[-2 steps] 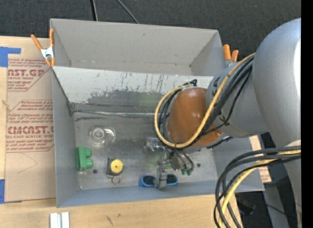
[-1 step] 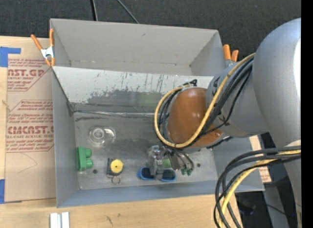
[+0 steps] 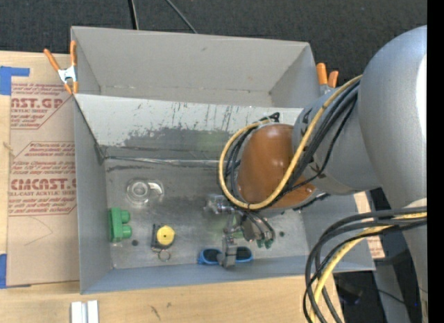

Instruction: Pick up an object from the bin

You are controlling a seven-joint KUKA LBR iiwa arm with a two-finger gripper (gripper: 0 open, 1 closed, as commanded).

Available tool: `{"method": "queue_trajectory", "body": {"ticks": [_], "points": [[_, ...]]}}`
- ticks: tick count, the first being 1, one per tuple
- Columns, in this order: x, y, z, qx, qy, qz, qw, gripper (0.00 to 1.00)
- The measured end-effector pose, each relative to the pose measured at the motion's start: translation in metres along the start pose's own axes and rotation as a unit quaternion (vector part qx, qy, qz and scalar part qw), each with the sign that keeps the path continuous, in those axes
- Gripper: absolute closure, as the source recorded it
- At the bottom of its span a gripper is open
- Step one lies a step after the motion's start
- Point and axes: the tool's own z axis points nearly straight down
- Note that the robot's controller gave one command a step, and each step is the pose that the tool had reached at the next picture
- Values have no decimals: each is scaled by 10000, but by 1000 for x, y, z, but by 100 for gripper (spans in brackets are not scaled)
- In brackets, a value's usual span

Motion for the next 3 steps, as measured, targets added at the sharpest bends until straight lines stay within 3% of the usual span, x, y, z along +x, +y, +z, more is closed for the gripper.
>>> {"method": "queue_trajectory", "body": {"ticks": [1,2,3], "points": [[0,0,0,-1,5,-1,10000,100],[-29,-2,-20,6,-14,-237,9997,100],[-28,-2,-20,4,-5,-235,9997,0]]}}
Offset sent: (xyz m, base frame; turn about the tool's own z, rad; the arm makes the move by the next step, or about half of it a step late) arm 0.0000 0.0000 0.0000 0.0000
